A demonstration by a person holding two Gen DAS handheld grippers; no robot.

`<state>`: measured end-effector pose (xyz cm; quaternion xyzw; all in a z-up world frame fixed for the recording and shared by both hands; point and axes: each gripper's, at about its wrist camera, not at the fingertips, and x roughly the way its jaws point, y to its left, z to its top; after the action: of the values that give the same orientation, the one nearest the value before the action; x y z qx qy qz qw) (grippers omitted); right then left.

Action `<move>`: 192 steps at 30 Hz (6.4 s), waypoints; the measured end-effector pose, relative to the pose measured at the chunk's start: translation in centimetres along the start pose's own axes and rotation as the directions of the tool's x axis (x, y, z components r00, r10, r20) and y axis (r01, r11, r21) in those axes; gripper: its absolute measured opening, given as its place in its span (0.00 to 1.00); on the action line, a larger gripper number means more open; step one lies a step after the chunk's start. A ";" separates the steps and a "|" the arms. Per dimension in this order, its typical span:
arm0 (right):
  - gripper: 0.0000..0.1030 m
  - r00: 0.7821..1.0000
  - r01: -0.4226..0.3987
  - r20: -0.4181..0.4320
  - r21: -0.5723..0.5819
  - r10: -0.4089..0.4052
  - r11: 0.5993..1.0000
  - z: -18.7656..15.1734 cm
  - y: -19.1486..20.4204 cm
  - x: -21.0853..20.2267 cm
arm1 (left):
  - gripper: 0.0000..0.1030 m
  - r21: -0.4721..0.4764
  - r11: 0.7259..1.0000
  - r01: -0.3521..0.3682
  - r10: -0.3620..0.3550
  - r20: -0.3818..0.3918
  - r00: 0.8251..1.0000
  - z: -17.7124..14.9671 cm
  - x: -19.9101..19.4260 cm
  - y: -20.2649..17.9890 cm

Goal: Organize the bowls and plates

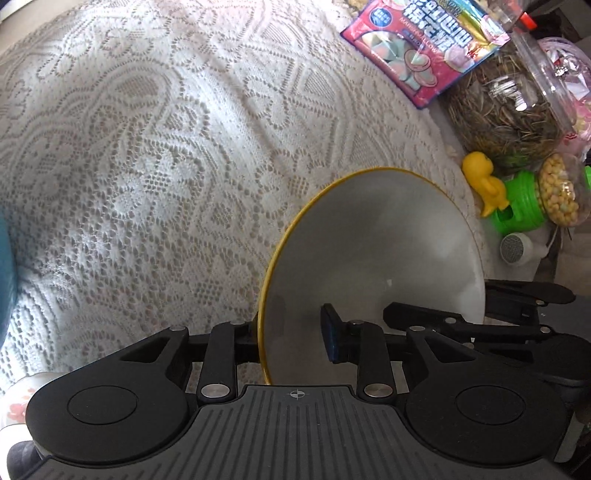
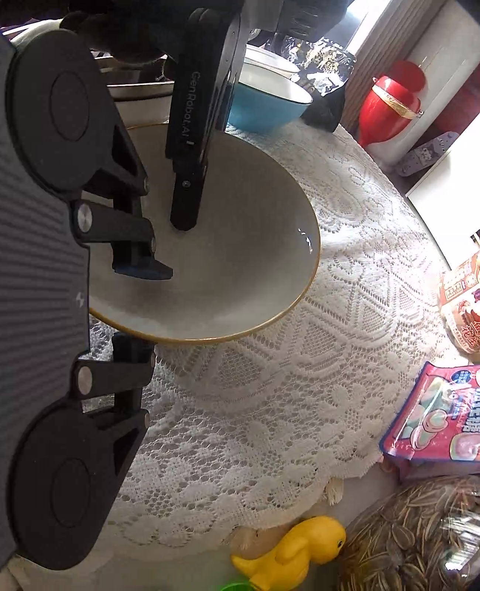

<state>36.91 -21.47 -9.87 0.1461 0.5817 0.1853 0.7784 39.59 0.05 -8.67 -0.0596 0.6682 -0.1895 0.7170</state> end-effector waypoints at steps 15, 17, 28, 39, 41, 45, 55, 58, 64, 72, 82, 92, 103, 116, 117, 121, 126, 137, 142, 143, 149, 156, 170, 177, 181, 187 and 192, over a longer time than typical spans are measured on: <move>0.76 0.810 0.510 0.547 -0.480 -0.210 0.714 0.7 18.1 -6.6 | 0.31 -0.172 0.985 -0.018 0.122 0.620 0.775 -8.6 -16.1 8.9; 0.80 0.817 0.483 0.553 -0.498 -0.165 0.721 2.0 20.8 -5.3 | 0.30 -0.285 0.956 -0.065 0.240 0.636 0.734 -9.5 -17.1 11.8; 0.61 0.981 0.147 -0.066 -0.363 -0.183 0.920 11.8 26.9 8.7 | 0.26 -0.541 0.821 0.184 0.190 0.562 0.805 -12.1 -16.5 23.8; 0.42 0.985 0.106 -0.079 -0.421 -0.152 0.901 12.6 28.2 14.1 | 0.31 -0.540 0.837 0.085 0.212 0.464 0.860 -9.6 -11.7 23.4; 0.31 0.982 0.081 -0.126 -0.402 -0.143 0.912 12.7 27.7 15.4 | 0.31 -0.529 0.847 0.054 0.222 0.445 0.868 -9.0 -11.3 23.1; 0.21 0.977 0.064 -0.162 -0.392 -0.138 0.918 12.0 27.1 15.6 | 0.35 -0.522 0.852 0.048 0.214 0.429 0.878 -8.6 -11.2 22.6; 0.21 0.978 0.151 -0.093 -0.319 -0.189 0.936 12.6 20.9 11.4 | 0.37 -0.346 0.937 0.049 0.102 0.404 0.909 -4.1 -8.8 18.1; 0.21 0.982 0.118 -0.111 -0.255 -0.150 0.960 12.5 19.3 11.7 | 0.36 -0.336 0.941 0.052 0.097 0.411 0.907 -3.1 -8.3 18.1; 0.24 0.987 0.093 -0.110 -0.221 -0.120 0.971 12.5 18.9 11.6 | 0.38 -0.318 0.947 0.051 0.073 0.368 0.927 -1.4 -6.4 18.3; 0.27 0.984 0.099 -0.122 -0.206 -0.126 0.974 12.8 18.7 12.7 | 0.38 -0.357 0.931 0.079 0.069 0.384 0.921 -1.9 -6.3 18.9; 0.27 0.986 0.103 -0.111 -0.207 -0.128 0.973 12.4 18.4 12.3 | 0.41 -0.322 0.946 -0.043 0.158 0.339 0.927 -1.2 -6.2 17.0; 0.28 0.989 0.114 -0.065 -0.216 -0.131 0.970 12.2 18.8 8.1 | 0.39 -0.324 0.946 -0.003 0.129 0.370 0.920 -1.7 -8.9 14.8; 0.29 0.985 0.175 0.052 -0.225 -0.167 0.959 8.8 14.4 -4.2 | 0.39 -0.166 0.986 0.028 0.027 0.321 0.947 -3.0 -12.0 2.9; 0.29 0.989 0.137 -0.027 -0.146 -0.143 0.980 3.2 5.3 -4.1 | 0.24 -0.148 0.988 -0.046 0.066 0.134 0.989 -3.9 -5.7 -2.4; 0.29 0.989 0.134 -0.037 -0.143 -0.141 0.981 3.0 5.0 -3.6 | 0.21 -0.148 0.987 -0.060 0.079 0.123 0.989 -4.0 -5.4 -2.4; 0.28 0.993 0.102 -0.053 -0.132 -0.110 0.986 2.4 4.0 -2.6 | 0.20 -0.115 0.986 -0.117 0.133 0.145 0.980 -4.4 -5.2 -2.7; 0.28 0.993 0.098 -0.051 -0.135 -0.106 0.986 2.5 3.9 -2.6 | 0.20 -0.110 0.987 -0.119 0.133 0.136 0.982 -4.0 -5.5 -2.4; 0.31 0.978 0.203 0.079 -0.194 -0.191 0.960 2.8 6.0 -5.9 | 0.20 -0.105 0.993 -0.063 0.091 0.292 0.952 -4.6 -10.5 -1.1; 0.32 0.960 0.257 0.176 -0.242 -0.218 0.936 3.1 9.5 -8.0 | 0.20 -0.107 0.994 0.035 0.015 0.432 0.902 -6.5 -13.5 2.1; 0.33 0.959 0.255 0.186 -0.251 -0.212 0.934 3.2 10.5 -8.2 | 0.20 -0.111 0.993 0.046 0.010 0.460 0.888 -6.8 -13.9 2.9; 0.53 0.965 0.238 0.180 -0.316 -0.189 0.918 4.9 17.9 -6.0 | 0.20 -0.238 0.961 0.137 0.049 0.639 0.768 -9.2 -16.4 12.3; 0.54 0.989 0.146 0.058 -0.378 -0.134 0.914 7.8 27.9 3.6 | 0.21 -0.601 0.770 0.214 0.363 0.689 0.628 -13.5 -20.1 24.4; 0.12 0.994 0.055 -0.066 -0.389 -0.087 0.919 11.2 38.3 18.8 | 0.21 -0.721 0.661 0.205 0.466 0.609 0.641 -15.0 -20.4 28.5; 0.10 0.985 0.104 -0.089 -0.365 -0.146 0.925 10.8 33.2 15.5 | 0.21 -0.710 0.696 0.106 0.478 0.569 0.669 -13.8 -19.2 27.6; 0.11 0.981 0.143 -0.071 -0.353 -0.179 0.925 10.8 30.4 13.9 | 0.21 -0.690 0.717 0.097 0.449 0.564 0.693 -13.1 -18.4 27.7; 0.16 0.982 0.145 -0.076 -0.306 -0.175 0.941 10.8 28.4 13.3 | 0.20 -0.629 0.739 0.243 0.242 0.584 0.775 -12.2 -15.7 28.1; 0.17 0.978 0.155 -0.090 -0.273 -0.186 0.949 10.8 27.8 14.0 | 0.20 -0.623 0.720 0.305 0.249 0.642 0.725 -13.5 -17.3 28.1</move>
<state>47.55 9.54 -6.42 -0.0209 0.6060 0.2012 0.7693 31.11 34.25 -3.35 -0.3996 0.3721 0.0990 0.8319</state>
